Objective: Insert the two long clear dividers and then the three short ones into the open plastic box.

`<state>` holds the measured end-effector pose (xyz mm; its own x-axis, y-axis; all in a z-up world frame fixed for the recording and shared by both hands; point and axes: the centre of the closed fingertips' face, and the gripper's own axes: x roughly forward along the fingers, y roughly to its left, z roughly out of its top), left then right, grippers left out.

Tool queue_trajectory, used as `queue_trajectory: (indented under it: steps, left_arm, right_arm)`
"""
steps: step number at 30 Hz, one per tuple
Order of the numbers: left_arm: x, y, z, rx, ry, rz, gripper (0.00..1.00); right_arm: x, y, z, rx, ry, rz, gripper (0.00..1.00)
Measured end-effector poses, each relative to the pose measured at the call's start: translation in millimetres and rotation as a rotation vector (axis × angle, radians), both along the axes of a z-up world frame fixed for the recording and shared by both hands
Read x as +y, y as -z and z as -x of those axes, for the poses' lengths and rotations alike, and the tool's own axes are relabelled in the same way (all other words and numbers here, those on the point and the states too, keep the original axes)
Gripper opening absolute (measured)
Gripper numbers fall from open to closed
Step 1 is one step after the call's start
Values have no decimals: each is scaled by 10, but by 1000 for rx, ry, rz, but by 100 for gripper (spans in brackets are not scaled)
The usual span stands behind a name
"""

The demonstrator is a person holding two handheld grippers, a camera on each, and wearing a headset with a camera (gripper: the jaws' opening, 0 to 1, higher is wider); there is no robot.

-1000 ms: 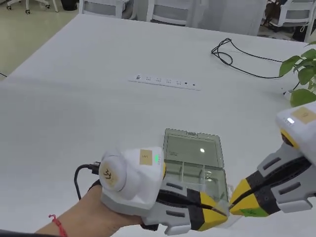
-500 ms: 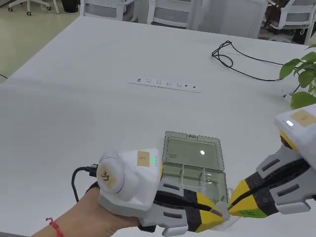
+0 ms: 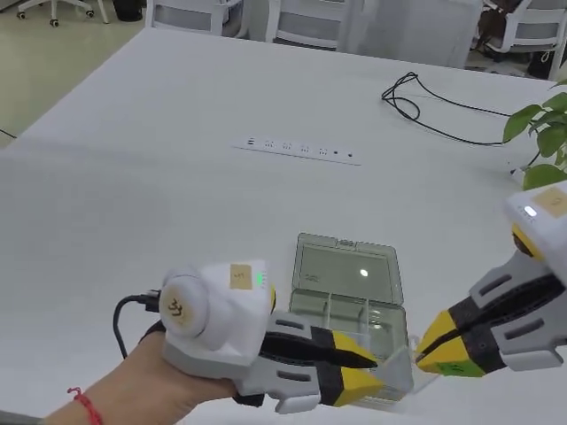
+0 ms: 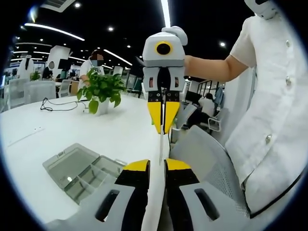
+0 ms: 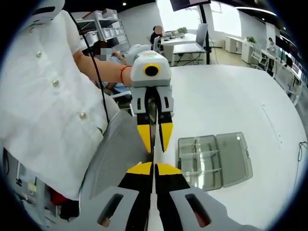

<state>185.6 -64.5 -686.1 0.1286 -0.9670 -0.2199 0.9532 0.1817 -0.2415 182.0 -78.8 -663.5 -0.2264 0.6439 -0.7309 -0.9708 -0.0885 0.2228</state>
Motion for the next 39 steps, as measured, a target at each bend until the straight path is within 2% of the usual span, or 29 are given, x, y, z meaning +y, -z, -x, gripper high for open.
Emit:
queue_trajectory:
  steps: [9, 15, 20, 22, 25, 31, 33, 39]
  left_arm:
    - [161, 69, -103, 0, -65, -19, 19]
    - [268, 111, -195, -6, -115, -33, 34]
    - [377, 136, -267, -5, -154, -33, 39]
    - [421, 164, -280, -15, -165, -53, 42]
    - [485, 216, -306, -13, -185, -66, 49]
    - [602, 317, -345, -1, -219, -94, 59]
    - [623, 349, -345, -11, -220, -106, 62]
    - [702, 459, -374, -2, -243, -133, 75]
  right_arm:
    - [-42, 39, -129, -23, 17, 18, 3]
    - [-80, 87, -225, -41, 23, 40, 3]
    - [-110, 141, -315, -59, 24, 64, 3]
    - [-124, 171, -355, -67, 24, 77, 3]
    - [-133, 215, -411, -77, 24, 90, 3]
    - [-146, 330, -542, -109, 27, 126, 3]
    - [-158, 375, -599, -131, 23, 144, 3]
    - [-179, 493, -723, -184, 16, 186, 3]
